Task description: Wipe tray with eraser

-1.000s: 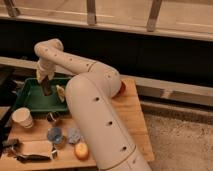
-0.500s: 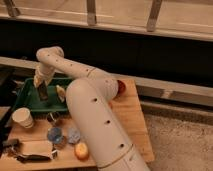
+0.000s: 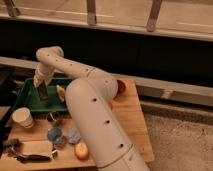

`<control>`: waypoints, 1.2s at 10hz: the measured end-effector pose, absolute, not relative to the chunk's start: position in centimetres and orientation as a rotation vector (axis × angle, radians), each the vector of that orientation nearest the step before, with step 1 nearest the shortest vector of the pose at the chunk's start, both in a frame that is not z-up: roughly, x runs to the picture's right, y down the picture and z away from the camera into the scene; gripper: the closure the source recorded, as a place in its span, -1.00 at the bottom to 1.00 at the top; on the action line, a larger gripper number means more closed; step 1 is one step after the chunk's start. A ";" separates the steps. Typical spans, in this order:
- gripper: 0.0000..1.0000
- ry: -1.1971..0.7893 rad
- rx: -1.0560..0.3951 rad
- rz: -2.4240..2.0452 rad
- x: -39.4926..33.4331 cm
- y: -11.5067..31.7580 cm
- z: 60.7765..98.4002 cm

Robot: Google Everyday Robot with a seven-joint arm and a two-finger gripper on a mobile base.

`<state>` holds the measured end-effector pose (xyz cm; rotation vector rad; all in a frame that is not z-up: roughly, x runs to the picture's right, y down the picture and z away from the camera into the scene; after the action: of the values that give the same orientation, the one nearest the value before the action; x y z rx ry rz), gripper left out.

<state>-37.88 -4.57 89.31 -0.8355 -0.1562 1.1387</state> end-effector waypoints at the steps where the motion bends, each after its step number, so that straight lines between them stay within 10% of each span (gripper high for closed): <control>1: 1.00 -0.146 -0.844 1.147 -37.8 -4.2 90.0; 12: 1.00 -0.012 -0.841 1.205 -34.3 -2.5 94.0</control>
<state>-34.30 -2.46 94.03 -0.8413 -0.0116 1.2048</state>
